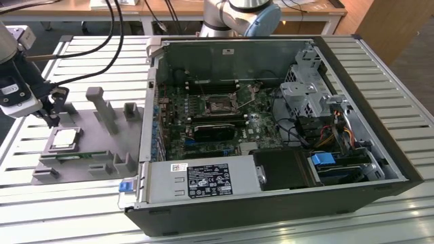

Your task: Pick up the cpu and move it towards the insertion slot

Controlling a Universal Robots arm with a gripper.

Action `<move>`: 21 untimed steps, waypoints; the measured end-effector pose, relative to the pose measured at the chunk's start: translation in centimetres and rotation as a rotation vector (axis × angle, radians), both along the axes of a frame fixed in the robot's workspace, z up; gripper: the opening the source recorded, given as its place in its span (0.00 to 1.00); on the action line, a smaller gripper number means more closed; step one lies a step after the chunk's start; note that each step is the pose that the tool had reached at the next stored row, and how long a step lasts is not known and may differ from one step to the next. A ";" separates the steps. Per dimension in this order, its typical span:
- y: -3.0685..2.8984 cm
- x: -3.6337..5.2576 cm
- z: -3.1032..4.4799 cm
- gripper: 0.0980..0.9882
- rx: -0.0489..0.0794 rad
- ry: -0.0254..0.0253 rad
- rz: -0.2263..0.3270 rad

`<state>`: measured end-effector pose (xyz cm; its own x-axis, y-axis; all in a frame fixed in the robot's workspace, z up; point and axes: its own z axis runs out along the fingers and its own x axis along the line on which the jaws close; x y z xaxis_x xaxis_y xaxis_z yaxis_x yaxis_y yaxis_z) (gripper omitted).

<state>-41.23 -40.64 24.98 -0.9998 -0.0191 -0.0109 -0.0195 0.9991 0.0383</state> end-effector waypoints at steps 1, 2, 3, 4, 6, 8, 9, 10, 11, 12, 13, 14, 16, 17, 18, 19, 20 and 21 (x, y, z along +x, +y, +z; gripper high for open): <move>-0.05 -0.02 -0.19 0.00 0.000 -0.0002 0.000; -0.10 -0.04 -0.37 0.00 0.000 -0.0003 0.000; -0.13 -0.06 -0.57 0.00 0.001 -0.0003 0.000; -0.16 -0.07 -0.75 0.00 0.001 -0.0003 0.000; -0.21 -0.09 -1.11 0.00 0.001 -0.0003 0.000; -0.25 -0.11 -1.47 0.00 0.001 -0.0003 0.000; -0.28 -0.12 -1.64 0.00 0.001 -0.0001 0.000; -0.30 -0.13 -1.82 0.00 0.001 -0.0001 0.000; -0.32 -0.14 -2.01 0.00 0.001 -0.0001 0.000; -0.34 -0.15 -2.20 0.00 0.001 -0.0002 0.000; -0.36 -0.15 -2.38 0.00 0.001 -0.0003 0.000; -0.38 -0.16 -2.56 0.00 0.001 -0.0003 0.000; -0.40 -0.19 -2.92 0.00 0.001 -0.0002 0.000; -0.41 -0.20 -3.10 0.00 0.001 -0.0002 0.000; -0.41 -0.20 -3.29 0.00 0.001 -0.0002 0.000; -0.42 -0.21 -3.47 0.00 0.001 -0.0002 0.000; -0.42 -0.22 -3.65 0.00 0.001 -0.0002 0.000; -0.41 -0.25 -3.83 0.00 0.001 -0.0002 0.000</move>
